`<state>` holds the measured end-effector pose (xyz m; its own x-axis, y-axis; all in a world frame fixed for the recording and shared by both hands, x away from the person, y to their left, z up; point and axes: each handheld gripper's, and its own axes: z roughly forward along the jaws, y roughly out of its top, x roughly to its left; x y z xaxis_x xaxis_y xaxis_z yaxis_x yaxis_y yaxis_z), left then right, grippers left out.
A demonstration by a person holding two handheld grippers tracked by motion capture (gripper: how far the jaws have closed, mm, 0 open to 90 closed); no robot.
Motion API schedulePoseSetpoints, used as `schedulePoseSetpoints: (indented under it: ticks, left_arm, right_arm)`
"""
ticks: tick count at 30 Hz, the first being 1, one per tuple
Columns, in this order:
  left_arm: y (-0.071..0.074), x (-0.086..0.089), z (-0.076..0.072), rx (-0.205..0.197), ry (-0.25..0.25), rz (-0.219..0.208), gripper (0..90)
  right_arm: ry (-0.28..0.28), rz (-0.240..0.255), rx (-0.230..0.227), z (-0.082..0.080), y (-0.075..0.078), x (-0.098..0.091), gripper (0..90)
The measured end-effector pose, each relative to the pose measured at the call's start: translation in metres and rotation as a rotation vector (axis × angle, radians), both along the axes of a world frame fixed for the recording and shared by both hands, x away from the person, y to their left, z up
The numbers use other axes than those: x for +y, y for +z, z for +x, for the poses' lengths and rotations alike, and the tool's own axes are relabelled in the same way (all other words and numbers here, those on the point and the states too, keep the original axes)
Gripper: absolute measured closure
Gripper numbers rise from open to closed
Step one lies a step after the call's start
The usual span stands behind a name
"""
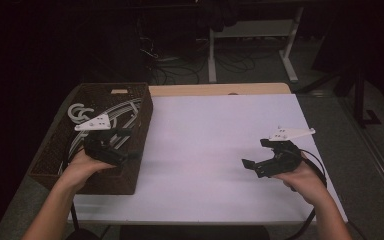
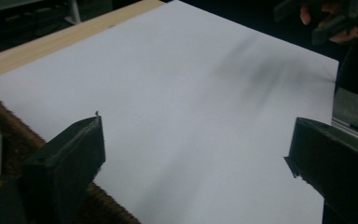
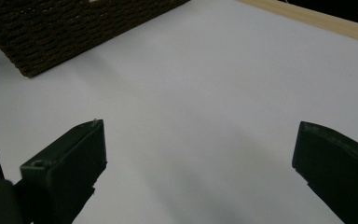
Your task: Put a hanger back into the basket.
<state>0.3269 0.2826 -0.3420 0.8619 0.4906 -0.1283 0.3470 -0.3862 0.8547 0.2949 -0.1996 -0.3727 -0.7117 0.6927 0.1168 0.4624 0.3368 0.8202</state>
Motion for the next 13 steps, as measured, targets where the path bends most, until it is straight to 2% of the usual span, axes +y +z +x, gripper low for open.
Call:
schedulePoseSetpoints:
  ticks: [13]
  left_arm:
    - [0.0009, -0.0010, -0.0018, -0.002, -0.019, -0.003, 1.1]
  right_arm:
    - [0.007, 0.003, -0.013, 0.0029, 0.0047, 0.0019, 2.7]
